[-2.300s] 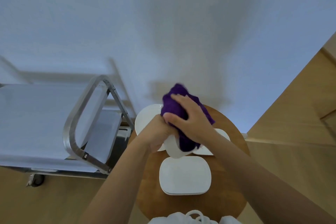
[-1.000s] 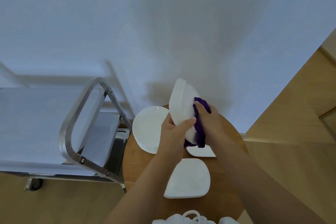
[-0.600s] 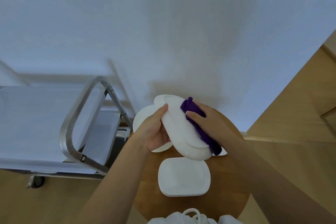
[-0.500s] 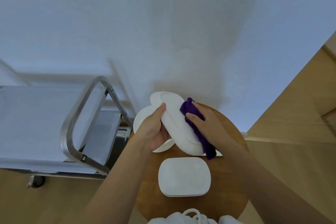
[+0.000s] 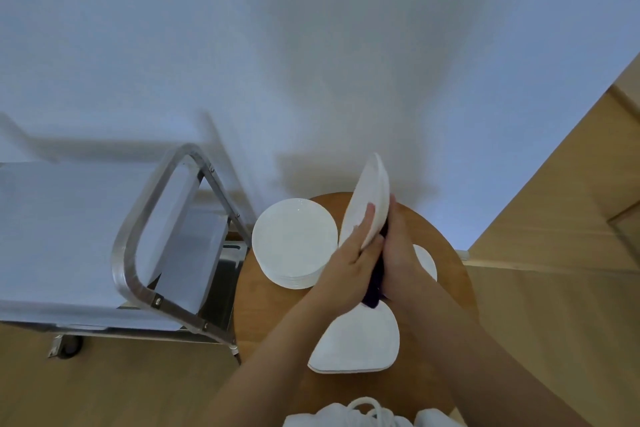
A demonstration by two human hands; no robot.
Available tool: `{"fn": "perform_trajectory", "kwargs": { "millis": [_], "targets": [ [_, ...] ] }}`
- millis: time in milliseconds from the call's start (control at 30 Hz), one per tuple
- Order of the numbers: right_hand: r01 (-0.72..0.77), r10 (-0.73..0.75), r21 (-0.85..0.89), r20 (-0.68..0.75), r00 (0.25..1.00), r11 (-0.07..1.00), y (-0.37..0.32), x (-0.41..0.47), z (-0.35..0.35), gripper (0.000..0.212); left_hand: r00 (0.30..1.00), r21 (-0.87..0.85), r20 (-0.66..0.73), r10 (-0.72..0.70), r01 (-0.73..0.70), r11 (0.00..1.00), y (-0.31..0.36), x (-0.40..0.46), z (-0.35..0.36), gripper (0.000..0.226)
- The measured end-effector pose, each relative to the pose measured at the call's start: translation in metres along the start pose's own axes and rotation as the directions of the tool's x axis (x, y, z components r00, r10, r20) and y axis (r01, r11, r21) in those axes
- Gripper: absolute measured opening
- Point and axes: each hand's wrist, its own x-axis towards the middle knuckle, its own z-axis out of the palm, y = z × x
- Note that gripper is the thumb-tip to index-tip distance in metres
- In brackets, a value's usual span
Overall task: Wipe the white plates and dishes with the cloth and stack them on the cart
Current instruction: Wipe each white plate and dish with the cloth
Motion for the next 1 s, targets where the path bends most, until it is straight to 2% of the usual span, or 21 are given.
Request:
{"fn": "perform_trajectory", "kwargs": {
  "millis": [67,133,200,267,333,400,433,500,567,633,667,700,733,767,800,833,867,933,1000],
  "targets": [
    [-0.074,0.063,0.123,0.096,0.993,0.990,-0.011,-0.002,-0.010,0.049,0.996,0.209,0.088,0.024,-0.042,0.977,-0.004,-0.001,-0.007,0.048],
    [-0.126,0.093,0.209,0.158,0.983,0.970,-0.021,-0.005,-0.016,0.073,0.990,0.454,0.138,0.029,-0.090,0.887,-0.006,-0.004,-0.016,0.049],
    [-0.149,0.099,0.242,0.205,0.974,0.959,-0.027,-0.004,-0.021,0.078,0.988,0.611,0.154,0.004,-0.099,0.785,-0.005,-0.005,-0.022,0.050],
    [-0.157,0.102,0.217,0.247,0.964,0.963,-0.030,-0.005,-0.025,0.072,0.986,0.724,0.166,-0.010,-0.115,0.681,-0.006,-0.007,-0.024,0.051],
    [-0.154,0.124,0.150,0.194,0.973,0.977,-0.033,-0.003,-0.032,0.065,0.984,0.796,0.179,-0.004,-0.142,0.589,-0.009,-0.008,-0.027,0.054],
    [-0.139,0.135,0.067,0.062,0.989,0.988,-0.035,0.000,-0.040,0.068,0.981,0.802,0.195,-0.003,-0.158,0.576,-0.014,-0.010,-0.033,0.061],
    [-0.127,0.127,0.030,0.012,0.992,0.991,-0.036,0.002,-0.045,0.064,0.982,0.770,0.191,-0.002,-0.148,0.621,-0.017,-0.011,-0.039,0.067],
    [-0.108,0.107,-0.028,-0.043,0.993,0.994,-0.037,0.004,-0.055,0.050,0.994,0.601,0.099,0.046,-0.097,0.793,-0.021,-0.015,-0.051,0.076],
    [-0.109,0.105,-0.048,-0.071,0.992,0.993,-0.038,0.006,-0.065,0.037,0.979,0.417,-0.144,0.142,-0.070,0.906,-0.023,-0.017,-0.062,0.072],
    [-0.109,0.105,-0.052,-0.084,0.991,0.993,-0.037,0.009,-0.070,0.030,0.884,0.371,-0.432,0.177,-0.004,0.929,-0.029,-0.012,-0.071,0.064],
    [-0.110,0.105,-0.054,-0.078,0.991,0.993,-0.037,0.010,-0.070,0.030,0.843,0.319,-0.524,0.120,0.063,0.946,-0.031,-0.008,-0.075,0.062],
    [-0.110,0.105,-0.064,-0.073,0.992,0.992,-0.035,0.010,-0.070,0.032,0.828,0.199,-0.561,-0.006,0.142,0.970,-0.033,-0.004,-0.078,0.059],
    [-0.106,0.101,-0.082,-0.065,0.993,0.991,-0.034,0.011,-0.070,0.035,0.824,-0.025,-0.533,-0.190,0.209,0.978,-0.034,-0.001,-0.082,0.057],
    [-0.100,0.094,-0.104,-0.060,0.994,0.990,-0.032,0.011,-0.068,0.038,0.823,-0.312,-0.436,-0.364,0.241,0.919,-0.035,0.002,-0.084,0.055],
    [-0.096,0.090,-0.120,-0.057,0.994,0.988,-0.031,0.011,-0.066,0.039,0.825,-0.571,-0.302,-0.477,0.244,0.784,-0.036,0.003,-0.087,0.053],
    [-0.094,0.088,-0.128,-0.055,0.995,0.987,-0.031,0.010,-0.063,0.037,0.830,-0.707,-0.228,-0.509,0.219,0.673,-0.036,0.001,-0.089,0.051],
    [-0.085,0.078,-0.130,-0.054,0.995,0.988,-0.031,0.010,-0.061,0.035,0.838,-0.759,-0.204,-0.506,0.191,0.623,-0.035,-0.001,-0.089,0.051],
    [-0.026,0.013,-0.153,-0.088,0.996,0.988,-0.030,0.011,-0.061,0.039,0.832,-0.774,-0.247,-0.496,0.138,0.617,-0.033,-0.001,-0.088,0.053],
    [0.039,-0.084,-0.227,-0.194,0.977,0.973,-0.029,0.011,-0.061,0.057,0.812,-0.760,-0.314,-0.492,0.095,0.643,-0.027,0.000,-0.086,0.055]
  ]
}}
